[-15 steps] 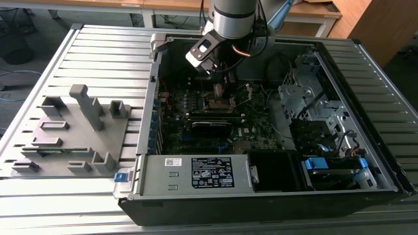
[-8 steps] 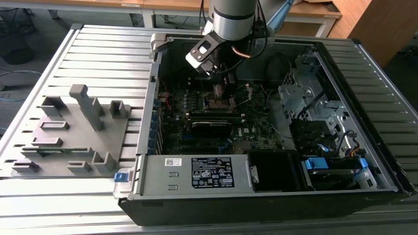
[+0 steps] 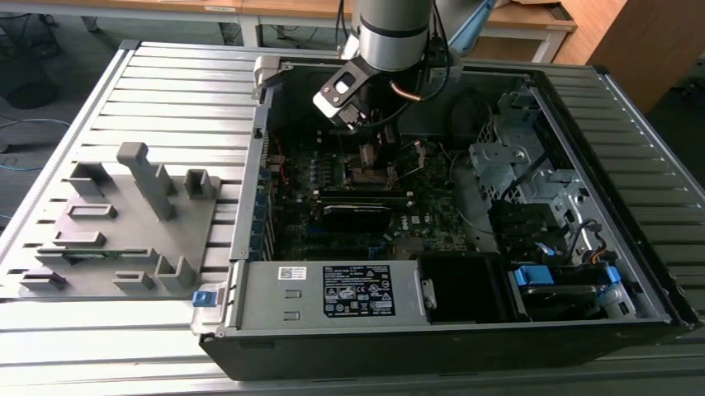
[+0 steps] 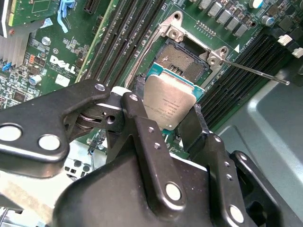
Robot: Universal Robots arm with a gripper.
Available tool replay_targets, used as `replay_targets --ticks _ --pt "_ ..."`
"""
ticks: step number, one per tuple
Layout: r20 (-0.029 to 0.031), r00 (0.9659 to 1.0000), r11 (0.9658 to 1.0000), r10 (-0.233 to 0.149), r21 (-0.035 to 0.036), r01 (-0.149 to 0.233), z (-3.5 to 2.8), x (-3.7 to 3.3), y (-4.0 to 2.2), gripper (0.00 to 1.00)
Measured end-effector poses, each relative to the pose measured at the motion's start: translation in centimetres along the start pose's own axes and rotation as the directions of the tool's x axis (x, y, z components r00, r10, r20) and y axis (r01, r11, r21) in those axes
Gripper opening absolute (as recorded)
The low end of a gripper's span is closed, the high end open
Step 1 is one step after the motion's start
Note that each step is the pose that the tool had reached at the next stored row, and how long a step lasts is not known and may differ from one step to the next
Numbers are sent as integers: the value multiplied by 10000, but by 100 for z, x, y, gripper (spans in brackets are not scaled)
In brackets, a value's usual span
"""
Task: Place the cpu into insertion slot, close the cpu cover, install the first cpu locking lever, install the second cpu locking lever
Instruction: 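Place the cpu into insertion slot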
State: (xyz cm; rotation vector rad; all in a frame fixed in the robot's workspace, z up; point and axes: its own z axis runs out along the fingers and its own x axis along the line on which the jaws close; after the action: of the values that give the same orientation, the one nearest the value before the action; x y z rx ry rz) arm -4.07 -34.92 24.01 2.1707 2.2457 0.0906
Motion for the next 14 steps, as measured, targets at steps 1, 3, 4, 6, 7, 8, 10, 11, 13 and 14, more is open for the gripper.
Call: replay_targets --ticks 1,3,4,6,7,8,10,11,13,14 --pt "0 10000 10000 0 -1 0 2 0 0 54" --pt "-2 10000 10000 -1 0 1 3 0 0 54" --pt "-2 10000 10000 -1 -1 1 5 0 0 54" --pt "0 10000 10000 -1 0 1 6 0 0 54" --pt "0 10000 10000 -1 0 1 6 0 0 54" --pt "-1 10000 10000 0 0 0 6 0 0 54" --pt "-2 10000 10000 1 -2 -1 8 7 0 54" --pt "-2 10000 10000 0 -1 0 8 11 0 54" --pt "-1 10000 10000 -1 -1 1 14 24 0 54" --pt "-1 10000 10000 0 -1 0 20 32 0 54"
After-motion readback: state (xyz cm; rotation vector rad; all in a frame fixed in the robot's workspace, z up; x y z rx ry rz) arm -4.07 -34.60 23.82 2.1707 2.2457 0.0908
